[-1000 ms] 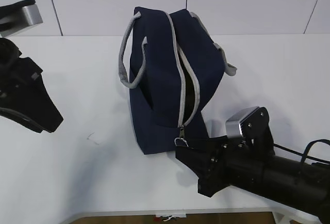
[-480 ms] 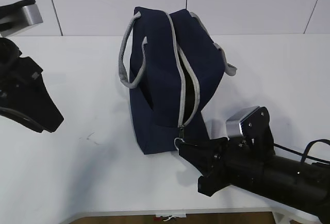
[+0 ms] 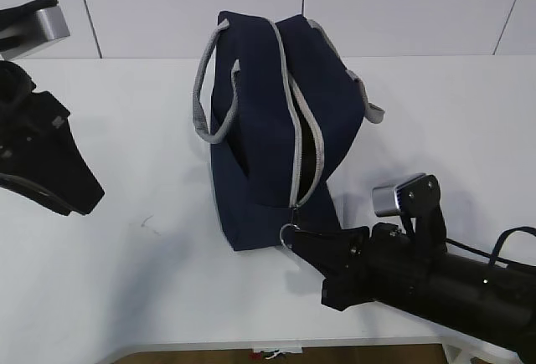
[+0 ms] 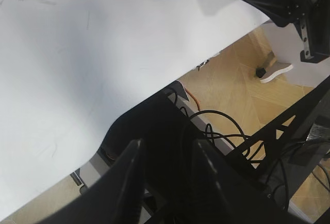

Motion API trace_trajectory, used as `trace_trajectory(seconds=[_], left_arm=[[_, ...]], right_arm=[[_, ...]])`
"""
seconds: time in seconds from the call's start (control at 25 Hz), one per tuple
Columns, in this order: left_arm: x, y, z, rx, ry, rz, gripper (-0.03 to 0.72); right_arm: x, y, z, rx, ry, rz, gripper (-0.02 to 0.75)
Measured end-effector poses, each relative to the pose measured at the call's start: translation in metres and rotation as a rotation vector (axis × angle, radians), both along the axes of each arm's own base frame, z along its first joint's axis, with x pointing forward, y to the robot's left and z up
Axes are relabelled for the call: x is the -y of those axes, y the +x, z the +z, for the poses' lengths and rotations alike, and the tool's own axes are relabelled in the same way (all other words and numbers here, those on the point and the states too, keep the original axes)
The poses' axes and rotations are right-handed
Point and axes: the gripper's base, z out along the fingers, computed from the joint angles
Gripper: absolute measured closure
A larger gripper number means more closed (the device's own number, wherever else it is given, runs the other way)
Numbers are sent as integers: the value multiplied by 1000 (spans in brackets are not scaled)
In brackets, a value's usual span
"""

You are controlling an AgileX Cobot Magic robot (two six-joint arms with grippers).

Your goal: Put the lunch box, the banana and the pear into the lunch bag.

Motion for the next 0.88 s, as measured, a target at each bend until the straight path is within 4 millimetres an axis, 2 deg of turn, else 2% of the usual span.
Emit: trace_trajectory(seconds=[0.28, 0.4, 0.88], left_arm=[[1, 0, 0, -2, -7, 2, 453], [1, 0, 0, -2, -7, 2, 454], [1, 0, 0, -2, -7, 2, 454]], right_arm=[[4, -10, -4, -49, 10, -8, 724], [6, -13, 1, -40, 14, -8, 724], [9, -15, 42, 69, 18, -17, 724]])
